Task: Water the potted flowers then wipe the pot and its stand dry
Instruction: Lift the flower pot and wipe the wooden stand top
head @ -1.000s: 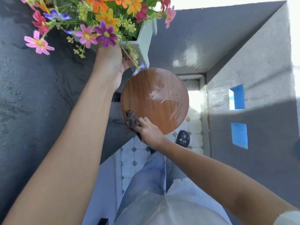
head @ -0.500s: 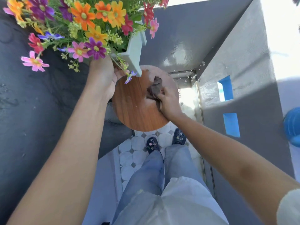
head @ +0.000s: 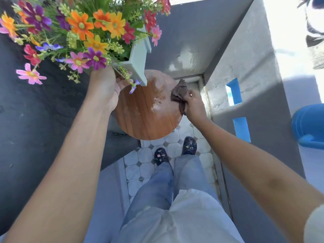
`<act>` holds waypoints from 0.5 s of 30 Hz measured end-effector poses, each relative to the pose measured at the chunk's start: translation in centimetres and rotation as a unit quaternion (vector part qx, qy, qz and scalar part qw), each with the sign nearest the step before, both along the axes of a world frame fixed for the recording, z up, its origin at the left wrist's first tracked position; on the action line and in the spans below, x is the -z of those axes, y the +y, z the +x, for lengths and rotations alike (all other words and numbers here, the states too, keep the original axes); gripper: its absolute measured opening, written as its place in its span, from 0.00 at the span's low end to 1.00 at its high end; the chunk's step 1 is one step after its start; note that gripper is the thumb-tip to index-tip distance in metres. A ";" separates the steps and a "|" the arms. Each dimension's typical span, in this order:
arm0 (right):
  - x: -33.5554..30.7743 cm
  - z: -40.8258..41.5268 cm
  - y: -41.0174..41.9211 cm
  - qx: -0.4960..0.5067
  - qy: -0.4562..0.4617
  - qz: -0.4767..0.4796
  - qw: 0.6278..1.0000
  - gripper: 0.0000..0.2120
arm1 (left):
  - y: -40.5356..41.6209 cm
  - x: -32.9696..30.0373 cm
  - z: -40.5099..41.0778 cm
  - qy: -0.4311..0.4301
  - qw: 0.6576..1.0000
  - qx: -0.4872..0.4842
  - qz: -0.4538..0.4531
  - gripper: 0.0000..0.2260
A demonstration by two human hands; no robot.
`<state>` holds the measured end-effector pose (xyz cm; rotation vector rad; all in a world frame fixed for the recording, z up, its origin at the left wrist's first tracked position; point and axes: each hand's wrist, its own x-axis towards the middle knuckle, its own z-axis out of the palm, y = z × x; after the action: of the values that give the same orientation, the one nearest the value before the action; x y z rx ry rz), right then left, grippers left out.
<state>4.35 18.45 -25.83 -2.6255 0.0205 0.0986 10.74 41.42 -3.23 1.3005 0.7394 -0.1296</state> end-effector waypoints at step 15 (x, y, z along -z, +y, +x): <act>-1.1 -6.0 3.7 -0.241 0.044 0.014 0.970 0.14 | -0.1 -0.5 1.1 -0.004 1.000 -0.001 0.008 0.09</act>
<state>-1.67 22.19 -24.71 -2.5408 -0.5836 0.3789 11.80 41.28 -2.70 1.3139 0.7367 -0.1166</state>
